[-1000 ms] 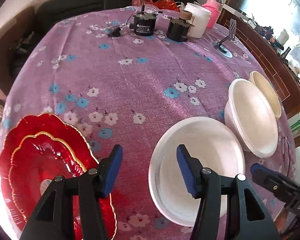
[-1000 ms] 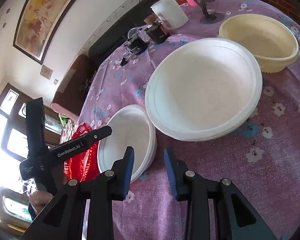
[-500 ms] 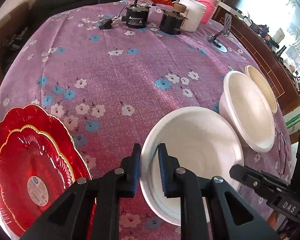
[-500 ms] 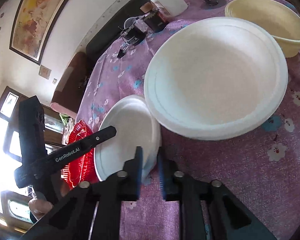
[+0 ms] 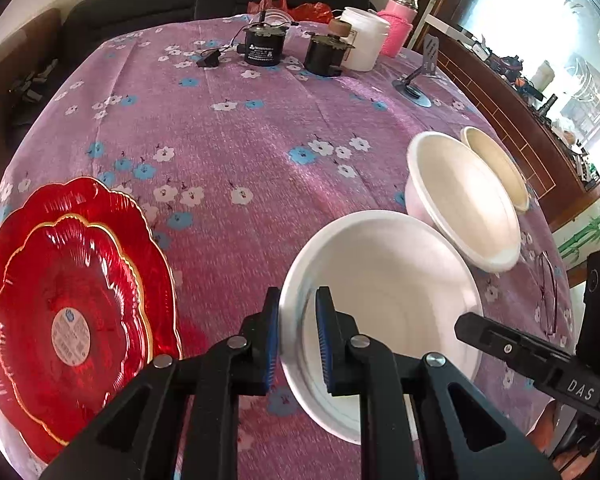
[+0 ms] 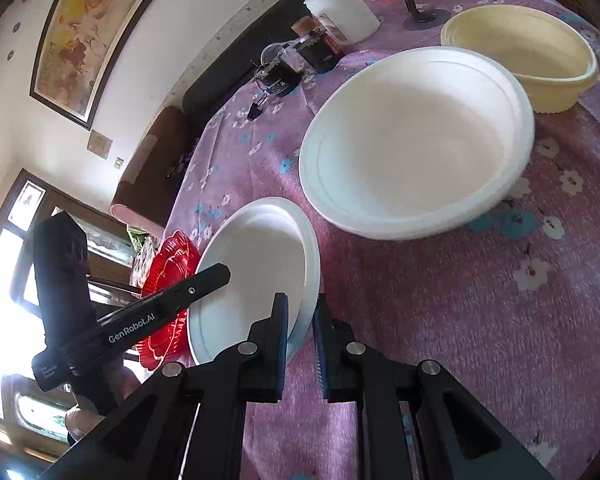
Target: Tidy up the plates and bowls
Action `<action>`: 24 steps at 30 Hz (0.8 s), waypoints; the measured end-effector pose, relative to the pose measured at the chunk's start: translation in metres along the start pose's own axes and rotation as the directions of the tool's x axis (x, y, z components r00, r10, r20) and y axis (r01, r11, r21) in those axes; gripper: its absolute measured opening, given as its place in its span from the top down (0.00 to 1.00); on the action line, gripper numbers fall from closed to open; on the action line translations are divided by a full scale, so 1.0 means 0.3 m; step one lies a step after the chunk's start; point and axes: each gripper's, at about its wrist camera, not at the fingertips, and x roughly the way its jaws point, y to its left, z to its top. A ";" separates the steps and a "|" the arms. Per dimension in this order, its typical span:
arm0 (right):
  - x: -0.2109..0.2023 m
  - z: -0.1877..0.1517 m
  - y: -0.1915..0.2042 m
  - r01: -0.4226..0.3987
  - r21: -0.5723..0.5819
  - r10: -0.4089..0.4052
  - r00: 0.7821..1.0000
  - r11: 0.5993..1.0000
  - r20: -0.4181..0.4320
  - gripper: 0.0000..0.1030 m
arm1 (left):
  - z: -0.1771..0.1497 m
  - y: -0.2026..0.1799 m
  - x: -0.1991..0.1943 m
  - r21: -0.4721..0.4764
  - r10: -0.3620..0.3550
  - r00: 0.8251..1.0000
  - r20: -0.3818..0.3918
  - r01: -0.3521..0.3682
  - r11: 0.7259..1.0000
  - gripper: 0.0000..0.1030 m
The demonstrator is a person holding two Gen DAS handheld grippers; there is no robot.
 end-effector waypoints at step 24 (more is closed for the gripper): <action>-0.024 -0.046 -0.031 0.014 -0.011 -0.015 1.000 1.000 -0.013 0.87 | -0.093 -0.036 -0.011 0.006 -0.023 1.000 -0.007 0.023 1.000 0.85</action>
